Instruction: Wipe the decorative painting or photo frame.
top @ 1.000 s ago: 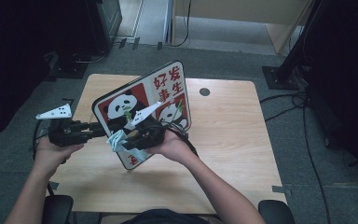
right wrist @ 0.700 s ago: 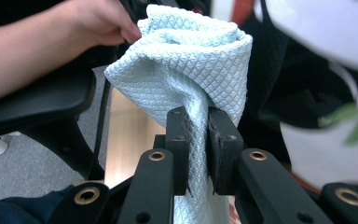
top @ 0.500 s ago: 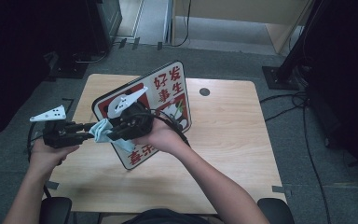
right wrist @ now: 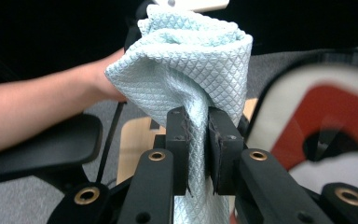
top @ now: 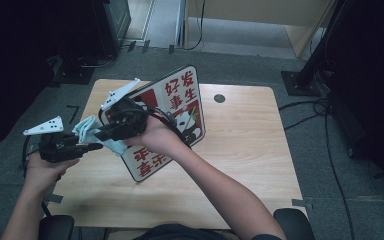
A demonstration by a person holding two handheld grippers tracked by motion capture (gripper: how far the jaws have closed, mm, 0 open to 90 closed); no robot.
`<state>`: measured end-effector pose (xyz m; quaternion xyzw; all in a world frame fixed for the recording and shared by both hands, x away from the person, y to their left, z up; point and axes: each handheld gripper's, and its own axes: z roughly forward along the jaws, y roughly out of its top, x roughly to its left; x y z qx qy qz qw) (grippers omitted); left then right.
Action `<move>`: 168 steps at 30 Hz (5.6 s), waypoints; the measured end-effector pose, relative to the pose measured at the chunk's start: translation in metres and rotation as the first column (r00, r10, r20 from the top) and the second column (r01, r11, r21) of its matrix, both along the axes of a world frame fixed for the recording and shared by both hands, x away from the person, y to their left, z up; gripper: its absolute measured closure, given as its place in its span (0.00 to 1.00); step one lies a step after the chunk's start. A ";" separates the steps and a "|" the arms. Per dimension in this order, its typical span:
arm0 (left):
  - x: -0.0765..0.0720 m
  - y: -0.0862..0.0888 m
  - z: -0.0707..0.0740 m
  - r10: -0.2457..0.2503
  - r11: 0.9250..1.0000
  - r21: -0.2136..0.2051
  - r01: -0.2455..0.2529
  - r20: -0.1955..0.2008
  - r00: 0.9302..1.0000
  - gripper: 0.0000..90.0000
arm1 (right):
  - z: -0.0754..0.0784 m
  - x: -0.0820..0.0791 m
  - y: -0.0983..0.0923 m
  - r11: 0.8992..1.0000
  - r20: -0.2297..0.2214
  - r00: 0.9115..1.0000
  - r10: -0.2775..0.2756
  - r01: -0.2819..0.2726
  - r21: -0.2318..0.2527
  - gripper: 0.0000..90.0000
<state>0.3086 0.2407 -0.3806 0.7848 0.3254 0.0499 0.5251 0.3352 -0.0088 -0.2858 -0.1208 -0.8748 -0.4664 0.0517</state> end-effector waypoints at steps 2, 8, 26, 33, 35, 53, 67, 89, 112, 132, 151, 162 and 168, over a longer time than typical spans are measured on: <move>0.000 0.001 0.000 0.004 1.000 -0.003 -0.004 0.007 1.000 0.70 | 0.004 0.000 0.003 1.000 0.000 1.000 -0.010 0.010 0.004 0.89; 0.001 0.001 -0.001 0.001 1.000 0.007 -0.001 0.004 1.000 0.70 | 0.000 0.003 0.006 0.999 -0.020 0.999 -0.042 0.042 0.005 0.89; 0.002 0.000 0.000 -0.008 1.000 0.000 0.008 0.000 1.000 0.77 | -0.016 0.008 0.002 0.997 -0.085 0.993 -0.076 0.075 -0.010 0.89; 0.004 0.001 -0.001 -0.007 1.000 0.001 0.007 0.003 1.000 0.76 | -0.024 0.007 0.001 0.997 -0.093 0.993 -0.076 0.075 -0.019 0.89; 0.005 0.002 -0.002 -0.006 1.000 0.004 0.006 -0.002 1.000 0.76 | -0.028 0.007 0.000 0.997 -0.091 0.993 -0.072 0.070 -0.022 0.89; 0.007 0.000 -0.001 -0.010 1.000 0.009 0.010 -0.002 1.000 0.77 | -0.053 0.003 -0.007 0.997 -0.119 0.990 -0.071 0.065 -0.051 0.90; 0.007 0.000 -0.001 -0.014 1.000 0.014 0.014 0.001 1.000 0.77 | -0.071 0.000 -0.014 0.996 -0.123 0.990 -0.067 0.060 -0.060 0.90; 0.007 -0.003 0.001 -0.019 1.000 0.008 0.019 0.000 1.000 0.74 | -0.103 -0.007 -0.017 0.994 -0.129 0.989 -0.074 0.063 -0.092 0.90; 0.002 -0.028 0.008 -0.087 0.996 0.011 0.087 -0.002 0.996 0.71 | -0.122 -0.012 -0.021 0.993 -0.137 0.988 -0.078 0.065 -0.095 0.90; 0.007 -0.046 0.002 -0.123 0.992 0.029 0.125 -0.047 0.991 0.76 | -0.146 -0.012 -0.030 0.998 -0.124 0.991 -0.051 0.047 -0.039 0.90; 0.009 -0.045 0.002 -0.097 0.995 0.032 0.099 -0.063 0.993 0.87 | -0.170 -0.017 -0.034 0.997 -0.156 0.986 -0.057 0.048 -0.064 0.90; 0.008 -0.046 0.002 -0.097 0.994 0.038 0.099 -0.057 0.994 0.87 | -0.184 -0.020 -0.039 0.994 -0.166 0.984 -0.062 0.046 -0.095 0.90; 0.008 -0.046 0.002 -0.098 0.994 0.033 0.101 -0.060 0.993 0.87 | -0.198 -0.022 -0.047 0.992 -0.177 0.982 -0.068 0.048 -0.118 0.90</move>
